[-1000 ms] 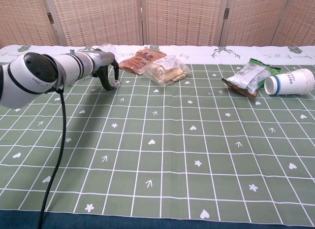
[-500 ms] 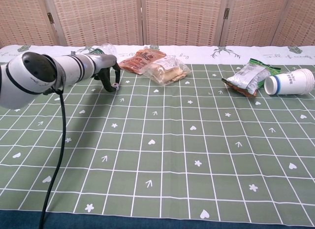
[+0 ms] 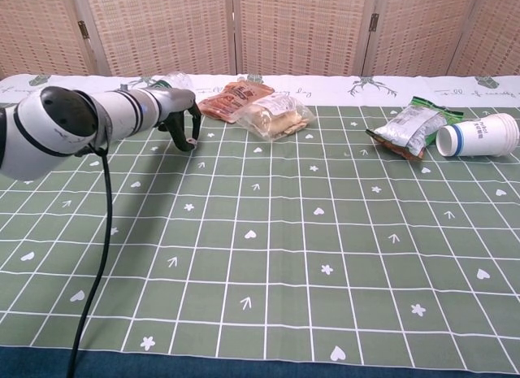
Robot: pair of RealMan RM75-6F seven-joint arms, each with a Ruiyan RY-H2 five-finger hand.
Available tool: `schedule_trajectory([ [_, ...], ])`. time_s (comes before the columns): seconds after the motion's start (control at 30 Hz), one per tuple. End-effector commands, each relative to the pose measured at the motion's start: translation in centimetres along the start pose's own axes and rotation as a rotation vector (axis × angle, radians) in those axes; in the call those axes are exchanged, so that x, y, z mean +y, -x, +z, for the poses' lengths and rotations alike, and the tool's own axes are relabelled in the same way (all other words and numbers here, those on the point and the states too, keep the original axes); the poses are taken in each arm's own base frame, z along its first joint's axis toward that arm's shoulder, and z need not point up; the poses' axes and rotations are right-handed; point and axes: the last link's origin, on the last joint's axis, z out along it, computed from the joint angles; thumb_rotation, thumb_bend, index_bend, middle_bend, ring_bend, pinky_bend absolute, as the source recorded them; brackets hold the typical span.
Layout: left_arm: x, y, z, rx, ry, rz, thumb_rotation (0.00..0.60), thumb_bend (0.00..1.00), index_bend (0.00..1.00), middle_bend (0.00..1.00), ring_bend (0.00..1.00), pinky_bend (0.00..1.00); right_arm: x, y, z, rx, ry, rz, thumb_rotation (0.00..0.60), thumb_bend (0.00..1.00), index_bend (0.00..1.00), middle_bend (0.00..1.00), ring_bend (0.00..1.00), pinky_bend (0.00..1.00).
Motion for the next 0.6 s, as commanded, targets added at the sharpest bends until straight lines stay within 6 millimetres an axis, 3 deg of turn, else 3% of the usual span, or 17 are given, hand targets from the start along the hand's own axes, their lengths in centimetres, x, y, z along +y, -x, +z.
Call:
schedule_trajectory([
  [0.03,0.0,0.1,0.0,-0.001,-0.002,0.005,0.600,0.39,0.52,1.00,0.88,0.93,0.0,0.0,0.0,0.001,0.000,-0.001,0.600,0.25,0.23,0.33,0.32,0.27],
  [0.37,-0.3,0.5,0.2,0.000,-0.014,0.006,0.600,0.39,0.53,1.00,0.88,0.93,0.0,0.0,0.0,-0.001,0.003,-0.001,0.600,0.24,0.23,0.33,0.32,0.27],
  [0.6,-0.8,-0.6,-0.1,0.028,0.014,-0.039,0.600,0.39,0.56,1.00,0.88,0.93,0.0,-0.1,0.0,0.004,-0.001,0.003,0.600,0.23,0.23,0.33,0.32,0.27],
])
